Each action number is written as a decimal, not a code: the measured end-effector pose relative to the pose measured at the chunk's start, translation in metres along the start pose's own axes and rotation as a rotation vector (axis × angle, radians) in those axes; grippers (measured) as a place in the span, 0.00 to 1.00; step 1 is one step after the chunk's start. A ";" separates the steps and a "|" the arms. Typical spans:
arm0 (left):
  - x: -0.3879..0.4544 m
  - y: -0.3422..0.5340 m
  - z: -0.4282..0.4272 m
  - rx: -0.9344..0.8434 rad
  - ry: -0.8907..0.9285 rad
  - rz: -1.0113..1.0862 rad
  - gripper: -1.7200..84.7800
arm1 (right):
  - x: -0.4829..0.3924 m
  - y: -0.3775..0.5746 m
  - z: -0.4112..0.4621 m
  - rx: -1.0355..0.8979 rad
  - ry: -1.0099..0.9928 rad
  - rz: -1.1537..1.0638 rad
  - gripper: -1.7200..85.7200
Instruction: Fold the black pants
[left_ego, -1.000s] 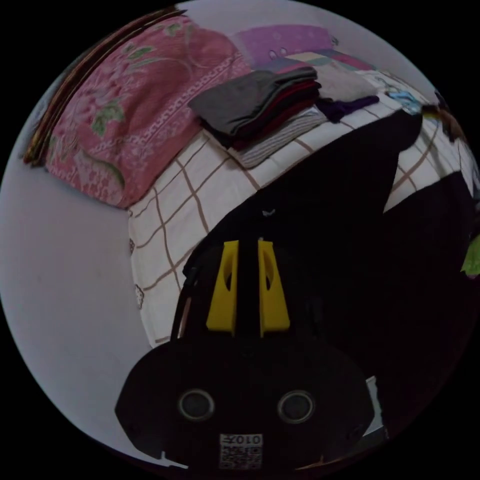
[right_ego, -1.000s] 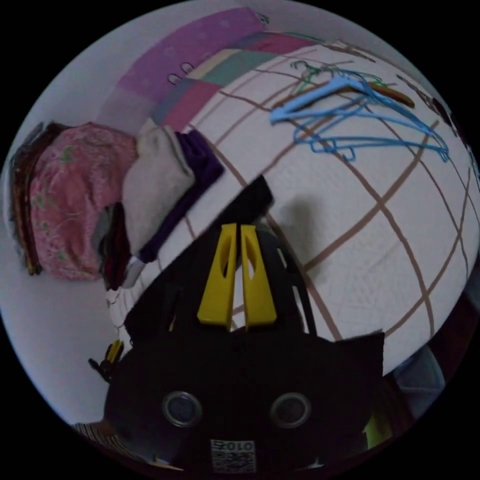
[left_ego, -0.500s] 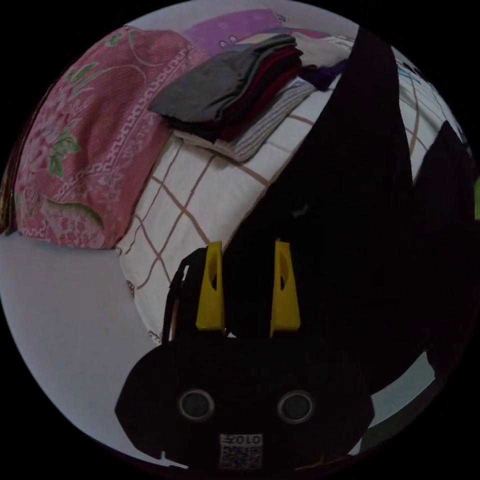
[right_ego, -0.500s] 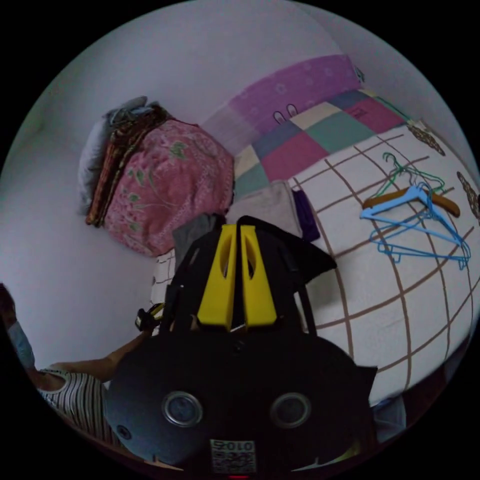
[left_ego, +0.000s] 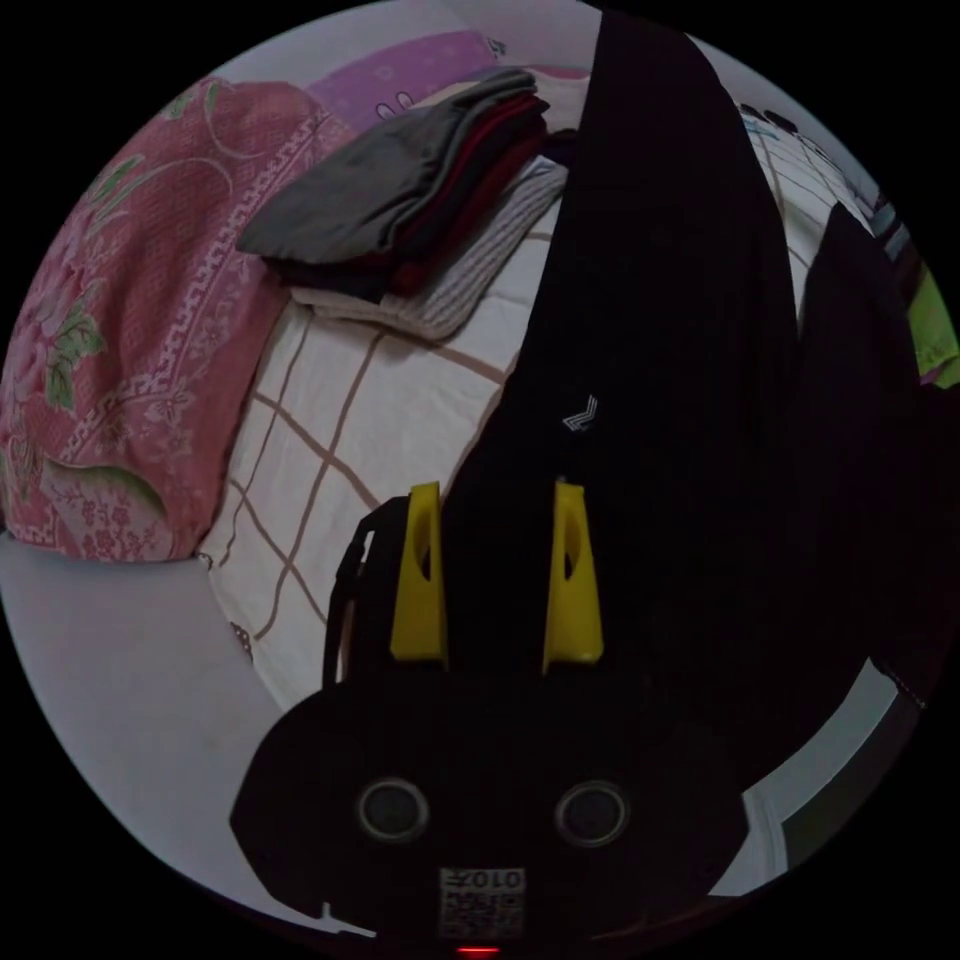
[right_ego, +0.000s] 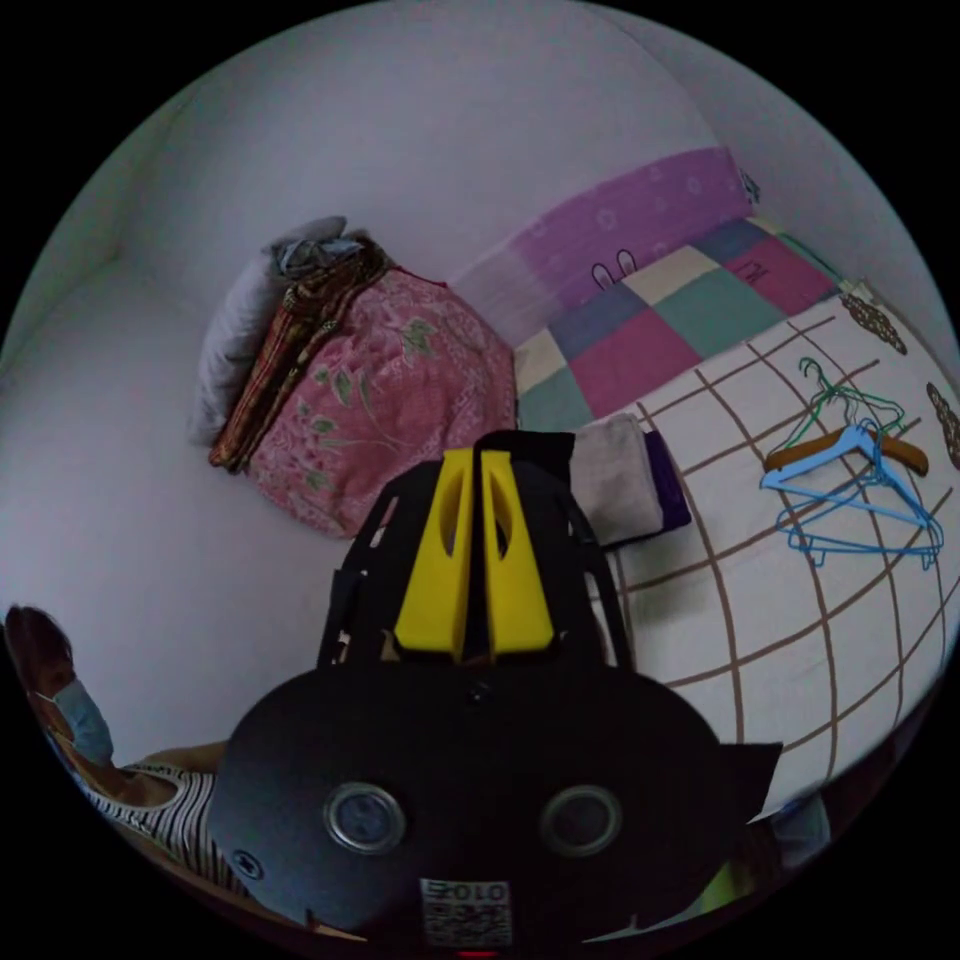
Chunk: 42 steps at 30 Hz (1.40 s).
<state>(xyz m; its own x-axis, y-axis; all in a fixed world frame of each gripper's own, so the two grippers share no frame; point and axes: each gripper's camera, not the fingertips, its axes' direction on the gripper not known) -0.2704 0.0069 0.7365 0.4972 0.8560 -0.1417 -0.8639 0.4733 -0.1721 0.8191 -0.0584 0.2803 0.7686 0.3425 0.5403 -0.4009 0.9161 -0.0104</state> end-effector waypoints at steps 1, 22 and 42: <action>-0.004 0.001 0.004 -0.004 0.002 0.000 0.17 | 0.001 0.001 -0.003 -0.003 0.006 0.007 0.06; -0.181 0.102 0.031 0.218 0.436 -0.352 0.02 | 0.077 0.045 -0.042 0.088 0.119 0.252 0.06; -0.258 0.111 0.072 -0.002 0.568 -0.655 0.02 | 0.171 0.049 0.039 -0.023 0.088 0.491 0.06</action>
<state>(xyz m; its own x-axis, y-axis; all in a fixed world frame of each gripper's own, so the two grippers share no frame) -0.5006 -0.1466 0.8242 0.8599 0.1774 -0.4785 -0.3894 0.8342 -0.3905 0.9113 0.0370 0.4044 0.5316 0.7497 0.3942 -0.7153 0.6466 -0.2650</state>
